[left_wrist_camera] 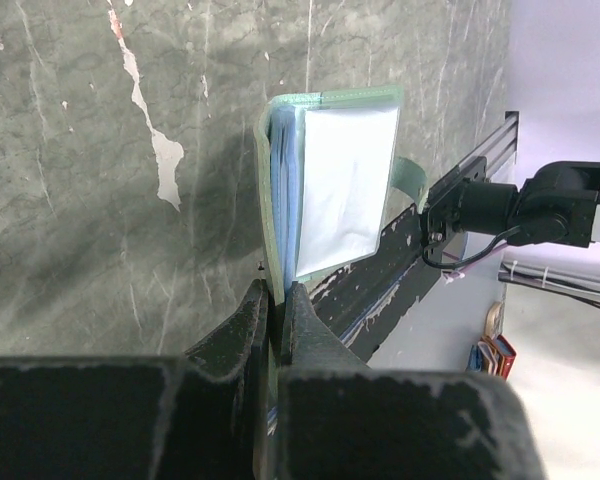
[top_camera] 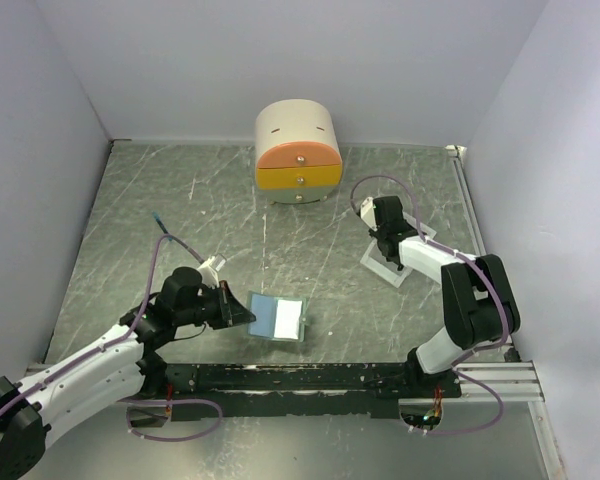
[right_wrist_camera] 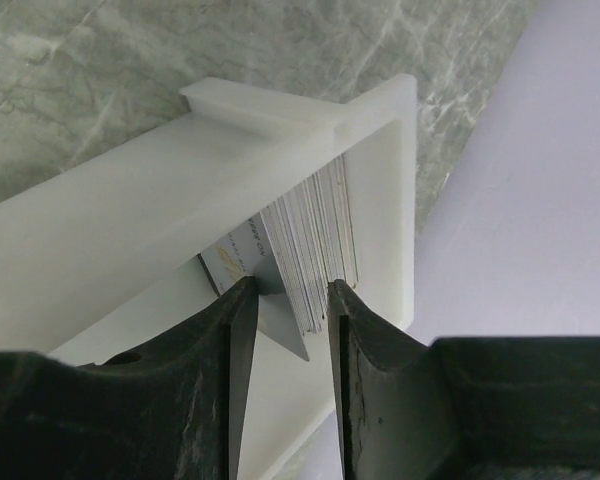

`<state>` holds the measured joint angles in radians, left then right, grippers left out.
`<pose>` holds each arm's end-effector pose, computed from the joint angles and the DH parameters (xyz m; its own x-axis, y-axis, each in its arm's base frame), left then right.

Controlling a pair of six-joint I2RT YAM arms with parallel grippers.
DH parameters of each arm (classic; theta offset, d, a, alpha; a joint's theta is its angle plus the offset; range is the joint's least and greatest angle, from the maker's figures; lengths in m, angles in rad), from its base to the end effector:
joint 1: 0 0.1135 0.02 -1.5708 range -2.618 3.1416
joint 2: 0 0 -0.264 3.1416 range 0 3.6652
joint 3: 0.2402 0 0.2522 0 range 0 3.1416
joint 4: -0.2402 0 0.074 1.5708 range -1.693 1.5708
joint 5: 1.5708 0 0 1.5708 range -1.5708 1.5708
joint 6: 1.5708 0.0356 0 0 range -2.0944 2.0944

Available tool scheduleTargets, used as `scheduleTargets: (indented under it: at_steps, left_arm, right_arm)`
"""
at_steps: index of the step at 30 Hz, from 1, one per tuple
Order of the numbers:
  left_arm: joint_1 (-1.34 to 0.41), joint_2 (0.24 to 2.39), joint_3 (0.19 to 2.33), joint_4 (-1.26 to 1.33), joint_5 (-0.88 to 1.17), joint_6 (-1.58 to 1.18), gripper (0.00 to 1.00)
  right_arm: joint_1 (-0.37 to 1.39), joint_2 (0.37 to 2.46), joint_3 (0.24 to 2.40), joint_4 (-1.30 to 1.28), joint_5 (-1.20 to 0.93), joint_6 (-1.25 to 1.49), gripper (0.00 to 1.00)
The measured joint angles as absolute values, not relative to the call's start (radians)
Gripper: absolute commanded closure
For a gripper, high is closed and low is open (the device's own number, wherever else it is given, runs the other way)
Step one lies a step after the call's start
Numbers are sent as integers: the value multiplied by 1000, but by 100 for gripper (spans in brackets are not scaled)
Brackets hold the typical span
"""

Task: Put the credit cards into the card holder
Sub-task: Pick up the credit card from the storage box.

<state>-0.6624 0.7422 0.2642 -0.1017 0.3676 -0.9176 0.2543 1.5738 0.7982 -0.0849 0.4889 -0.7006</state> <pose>0.1185 -0.1086 0.1738 -0.9066 -0.2328 -0.3521 0.1499 0.6023 -0.7840 0.3008 0.0609 0.1689 -0.6089 -0.7463 -0.2689 -0.4162 0.5891 -0.6926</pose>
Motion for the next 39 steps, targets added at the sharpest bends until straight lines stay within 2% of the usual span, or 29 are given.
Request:
scheduleTargets:
  at_steps: [7, 12, 23, 39]
  left_arm:
    - [-662, 743, 252, -98, 368, -924, 93]
    - [-662, 743, 252, -98, 368, -924, 93]
    - [-662, 750, 251, -94, 368, -925, 93]
    - [-662, 751, 243, -80, 368, -932, 93]
  right_arm:
    - [254, 1562, 796, -56, 505, -701, 71]
    - [255, 1562, 796, -56, 504, -701, 80]
    - [255, 1562, 796, -64, 493, -688, 90]
    - [254, 1531, 819, -112, 486, -662, 91]
